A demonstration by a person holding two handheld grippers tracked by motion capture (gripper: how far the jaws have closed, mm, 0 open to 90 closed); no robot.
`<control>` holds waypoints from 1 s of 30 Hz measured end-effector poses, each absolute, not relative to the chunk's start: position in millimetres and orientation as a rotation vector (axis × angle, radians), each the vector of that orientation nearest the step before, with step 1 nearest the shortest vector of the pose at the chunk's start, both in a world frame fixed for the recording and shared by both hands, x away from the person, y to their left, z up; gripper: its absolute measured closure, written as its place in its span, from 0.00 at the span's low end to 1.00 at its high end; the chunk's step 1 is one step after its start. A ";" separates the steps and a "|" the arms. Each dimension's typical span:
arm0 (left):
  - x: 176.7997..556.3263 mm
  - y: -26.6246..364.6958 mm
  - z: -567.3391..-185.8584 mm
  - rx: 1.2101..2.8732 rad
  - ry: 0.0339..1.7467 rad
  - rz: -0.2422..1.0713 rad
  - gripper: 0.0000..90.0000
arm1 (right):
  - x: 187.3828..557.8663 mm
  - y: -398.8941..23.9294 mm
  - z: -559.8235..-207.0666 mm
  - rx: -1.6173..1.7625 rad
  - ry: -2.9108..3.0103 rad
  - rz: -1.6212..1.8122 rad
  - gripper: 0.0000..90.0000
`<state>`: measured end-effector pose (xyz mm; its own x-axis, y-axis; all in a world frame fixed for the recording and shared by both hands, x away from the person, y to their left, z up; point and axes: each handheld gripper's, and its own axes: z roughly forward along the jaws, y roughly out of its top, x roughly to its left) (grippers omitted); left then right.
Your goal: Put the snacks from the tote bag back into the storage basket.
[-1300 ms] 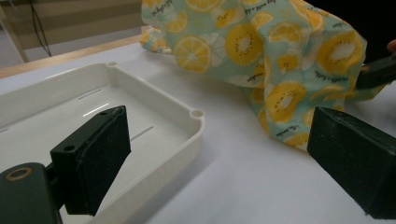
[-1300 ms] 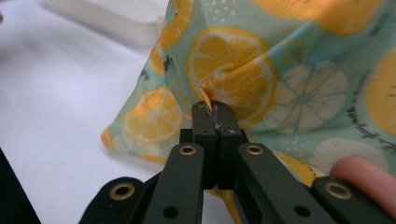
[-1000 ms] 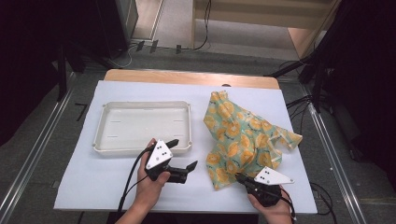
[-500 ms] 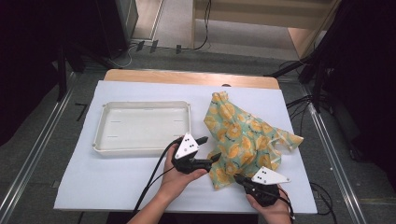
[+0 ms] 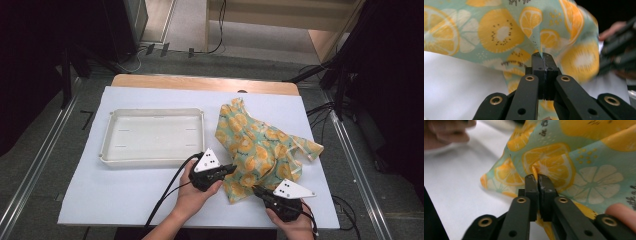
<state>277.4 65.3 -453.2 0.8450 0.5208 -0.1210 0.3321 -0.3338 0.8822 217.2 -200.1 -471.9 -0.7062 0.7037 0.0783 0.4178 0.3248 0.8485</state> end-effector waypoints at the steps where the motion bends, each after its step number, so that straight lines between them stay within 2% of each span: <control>1: 275.8 66.2 -455.3 1.968 0.628 0.223 1.00 | 216.9 -203.2 -469.4 1.008 2.273 1.347 0.94; 5: 267.8 66.8 -463.0 2.011 0.620 0.214 1.00 | 214.4 -218.9 -448.9 1.028 2.173 1.430 0.80; 9: 258.5 64.9 -465.9 2.057 0.582 0.222 1.00 | 212.2 -226.2 -433.3 1.033 2.117 1.469 0.74; 14: 249.8 63.3 -467.8 2.097 0.553 0.232 1.00 | 217.1 -232.4 -411.7 1.139 1.948 1.539 0.62; 20: 246.8 67.1 -468.6 2.109 0.561 0.223 1.00 | 239.3 -223.0 -414.8 1.370 1.839 1.453 0.57; 22: 246.2 69.2 -468.9 2.114 0.575 0.231 1.00 | 242.5 -222.3 -418.9 1.391 1.845 1.466 0.64; 25: 245.8 72.4 -468.5 2.110 0.574 0.231 1.00 | 240.8 -221.3 -422.6 1.362 1.877 1.506 0.85; 28: 247.2 75.4 -467.8 2.092 0.597 0.234 1.00 | 232.1 -221.0 -423.0 1.303 1.881 1.465 1.00; 30: 249.7 79.7 -466.6 2.057 0.644 0.234 0.98 | 230.8 -221.2 -423.2 1.298 1.887 1.456 1.00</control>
<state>249.7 79.7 -466.6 0.8441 0.5292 -0.0858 0.3509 -0.4243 0.8348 230.8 -221.2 -423.2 -0.4731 0.8576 0.2016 0.4125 0.0134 0.9109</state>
